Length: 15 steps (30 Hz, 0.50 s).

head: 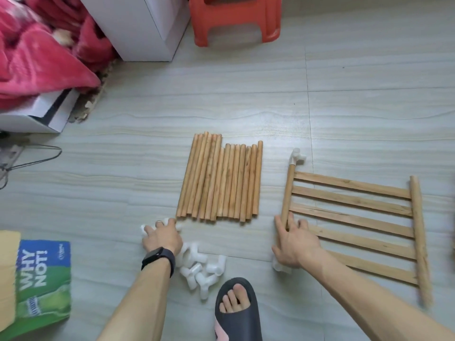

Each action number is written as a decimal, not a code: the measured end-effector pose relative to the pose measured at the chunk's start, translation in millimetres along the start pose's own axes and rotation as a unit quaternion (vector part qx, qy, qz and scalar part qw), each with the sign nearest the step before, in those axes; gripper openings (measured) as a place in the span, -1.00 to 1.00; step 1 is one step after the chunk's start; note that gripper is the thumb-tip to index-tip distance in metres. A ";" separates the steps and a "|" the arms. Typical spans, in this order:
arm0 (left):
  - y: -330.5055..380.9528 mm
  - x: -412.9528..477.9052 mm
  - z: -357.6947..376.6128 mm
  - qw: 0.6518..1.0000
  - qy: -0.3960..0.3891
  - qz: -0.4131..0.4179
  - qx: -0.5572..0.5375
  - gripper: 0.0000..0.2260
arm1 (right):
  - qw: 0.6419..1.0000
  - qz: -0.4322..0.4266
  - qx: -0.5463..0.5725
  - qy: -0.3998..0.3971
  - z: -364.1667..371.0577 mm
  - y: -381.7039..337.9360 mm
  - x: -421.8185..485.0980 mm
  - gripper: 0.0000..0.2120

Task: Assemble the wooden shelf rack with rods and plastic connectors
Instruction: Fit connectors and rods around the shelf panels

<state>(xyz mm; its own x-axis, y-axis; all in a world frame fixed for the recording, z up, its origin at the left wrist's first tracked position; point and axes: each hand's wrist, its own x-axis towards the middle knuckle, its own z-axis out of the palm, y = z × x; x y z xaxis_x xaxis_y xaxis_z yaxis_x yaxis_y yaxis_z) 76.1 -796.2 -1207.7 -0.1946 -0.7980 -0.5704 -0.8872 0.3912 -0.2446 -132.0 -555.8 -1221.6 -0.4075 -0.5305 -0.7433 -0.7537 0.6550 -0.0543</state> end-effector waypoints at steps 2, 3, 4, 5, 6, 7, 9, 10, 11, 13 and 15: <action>0.0 2.4 3.6 0.999 0.026 0.033 0.031 -0.68 | 0.999 -0.003 -0.042 0.006 -1.3 -0.7 0.2 -0.15; 1.4 3.1 4.8 0.997 0.033 0.055 0.041 -0.71 | 0.998 -0.006 -0.062 0.010 -2.3 -1.4 0.9 -0.14; 2.4 4.2 4.7 0.996 0.032 0.074 0.043 -0.72 | 0.997 -0.009 -0.078 0.012 -3.3 -2.4 1.4 -0.13; 3.4 4.9 2.3 0.995 0.024 0.086 0.035 -0.73 | 0.996 -0.010 -0.091 0.010 -4.7 -3.2 1.2 -0.13; 3.7 5.4 -2.6 0.995 0.014 0.093 0.020 -0.72 | 0.995 -0.011 -0.100 0.004 -6.6 -4.1 0.8 -0.12; 4.0 6.4 -9.4 0.995 0.005 0.099 0.000 -0.72 | 0.994 -0.013 -0.106 -0.007 -9.8 -4.6 0.3 -0.12; 6.5 8.8 -28.6 0.989 -0.033 0.120 -0.077 -0.65 | 0.994 -0.018 -0.095 -0.041 -21.0 -5.5 0.0 -0.14; 10.8 8.6 -41.3 0.978 -0.059 0.138 -0.144 -0.59 | 0.995 -0.027 -0.072 -0.061 -29.1 -5.1 0.2 -0.16; 17.4 6.9 -55.7 0.960 -0.079 0.156 -0.219 -0.55 | 0.995 -0.039 -0.036 -0.083 -38.7 -3.7 0.9 -0.20; 39.1 -1.5 -87.0 0.918 -0.076 0.194 -0.337 -0.55 | 0.987 -0.068 0.084 -0.123 -62.6 3.6 0.4 -0.26; 71.5 -15.1 -113.7 0.877 -0.062 0.244 -0.408 -0.57 | 0.955 -0.085 0.257 -0.119 -89.7 17.5 -6.1 -0.32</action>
<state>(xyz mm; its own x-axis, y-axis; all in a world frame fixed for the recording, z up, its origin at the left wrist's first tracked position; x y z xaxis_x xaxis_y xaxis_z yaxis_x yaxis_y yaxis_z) -31.9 -808.3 -1127.4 -0.6332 -0.5499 -0.5447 -0.7246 0.1739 0.6669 -189.0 -589.4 -1158.2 -0.1259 -0.5554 -0.8220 -0.4206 0.7803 -0.4628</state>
